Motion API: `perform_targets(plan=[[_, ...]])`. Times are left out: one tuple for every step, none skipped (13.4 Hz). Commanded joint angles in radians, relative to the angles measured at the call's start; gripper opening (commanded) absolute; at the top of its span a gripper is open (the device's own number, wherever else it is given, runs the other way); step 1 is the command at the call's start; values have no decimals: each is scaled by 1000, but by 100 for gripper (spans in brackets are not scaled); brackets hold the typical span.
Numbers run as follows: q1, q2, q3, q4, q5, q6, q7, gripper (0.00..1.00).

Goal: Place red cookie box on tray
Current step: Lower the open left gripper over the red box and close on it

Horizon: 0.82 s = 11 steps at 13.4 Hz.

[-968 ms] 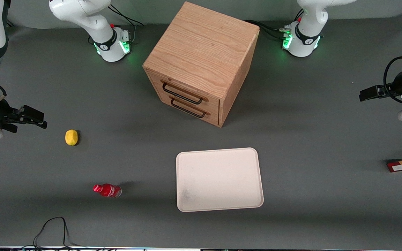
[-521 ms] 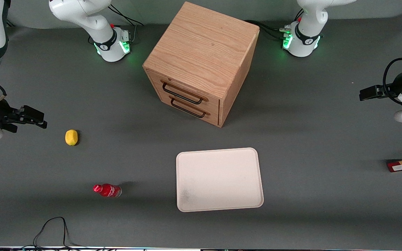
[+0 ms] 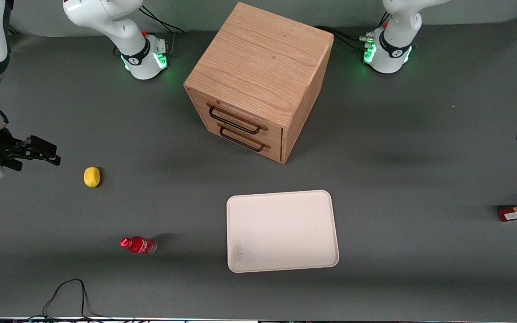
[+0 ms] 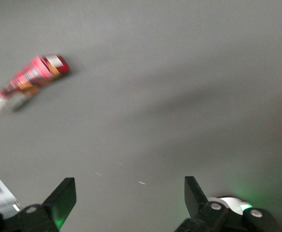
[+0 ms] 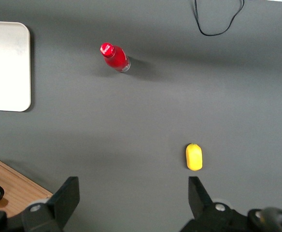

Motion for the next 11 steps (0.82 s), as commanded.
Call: perform_targets(plan=[[60,100,-10,111,41,97,347,100],[80,118,-10,111,49,169,472,100],[107,141,-12,111,49,232,603,100],[146,179,-15,115,35,293,738,100],[190,219,-21,129,-3,329,856,100],[207,256,-18,155,-38,335,920,100],[221,285,-16,180,-40,334,952,100],[224,302,-15,189,-39,331,983,100],[224,313,-12,188,-35,328,1015,100],[227,336,-12,189,-32,325,1058,99],[243,353,-13,189,-34,331,1101,99]])
